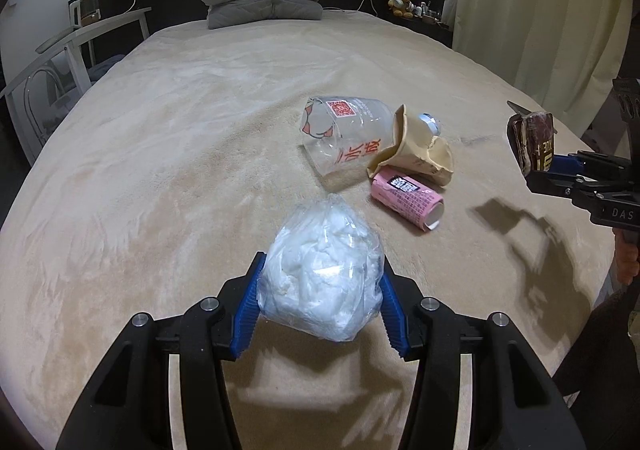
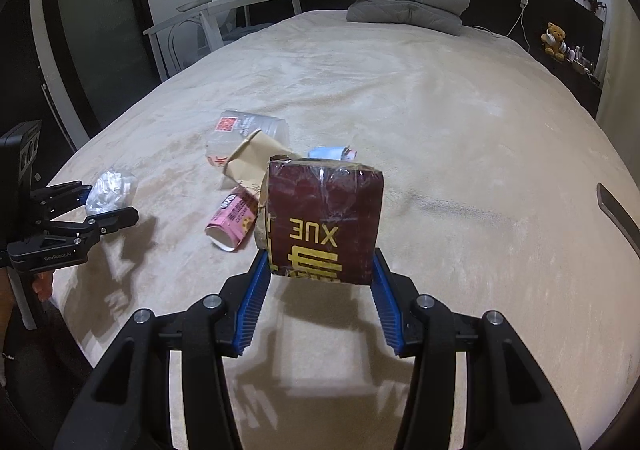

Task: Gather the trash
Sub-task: 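Carry the white ball and brown XUE wrapper down over the clear trash bag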

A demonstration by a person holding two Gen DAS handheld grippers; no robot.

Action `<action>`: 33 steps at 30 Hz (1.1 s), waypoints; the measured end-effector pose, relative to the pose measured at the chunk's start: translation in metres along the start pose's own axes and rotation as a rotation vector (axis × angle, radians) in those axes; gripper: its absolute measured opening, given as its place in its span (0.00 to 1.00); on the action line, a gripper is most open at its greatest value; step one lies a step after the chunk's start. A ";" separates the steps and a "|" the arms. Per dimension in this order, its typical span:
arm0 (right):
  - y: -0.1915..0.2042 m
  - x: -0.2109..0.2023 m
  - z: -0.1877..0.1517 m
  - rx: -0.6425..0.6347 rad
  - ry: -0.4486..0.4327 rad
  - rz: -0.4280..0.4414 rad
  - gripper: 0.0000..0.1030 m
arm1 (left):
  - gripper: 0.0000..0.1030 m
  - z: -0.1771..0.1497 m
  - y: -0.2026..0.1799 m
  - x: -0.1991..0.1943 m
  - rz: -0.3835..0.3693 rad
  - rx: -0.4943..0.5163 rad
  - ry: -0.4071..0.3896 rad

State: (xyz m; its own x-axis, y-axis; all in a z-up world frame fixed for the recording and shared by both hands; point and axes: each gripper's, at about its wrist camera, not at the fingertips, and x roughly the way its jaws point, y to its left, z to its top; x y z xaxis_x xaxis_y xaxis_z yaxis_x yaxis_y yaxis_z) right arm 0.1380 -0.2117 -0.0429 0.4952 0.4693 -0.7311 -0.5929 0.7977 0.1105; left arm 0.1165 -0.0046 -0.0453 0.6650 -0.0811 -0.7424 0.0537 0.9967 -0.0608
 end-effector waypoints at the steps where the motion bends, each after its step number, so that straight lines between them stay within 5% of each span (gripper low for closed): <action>1: 0.004 -0.003 -0.004 -0.003 -0.004 0.002 0.49 | 0.50 -0.003 -0.002 -0.003 0.001 0.000 -0.003; 33: 0.082 -0.051 -0.148 -0.006 0.076 -0.037 0.49 | 0.50 -0.141 -0.085 -0.059 -0.055 0.059 0.060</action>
State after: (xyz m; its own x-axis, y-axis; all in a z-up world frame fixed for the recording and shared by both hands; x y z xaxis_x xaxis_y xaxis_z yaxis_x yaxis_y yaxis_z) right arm -0.0295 -0.2265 -0.0959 0.4676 0.4095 -0.7834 -0.5787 0.8117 0.0789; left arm -0.0319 -0.0848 -0.0905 0.6145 -0.1341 -0.7775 0.1337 0.9889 -0.0648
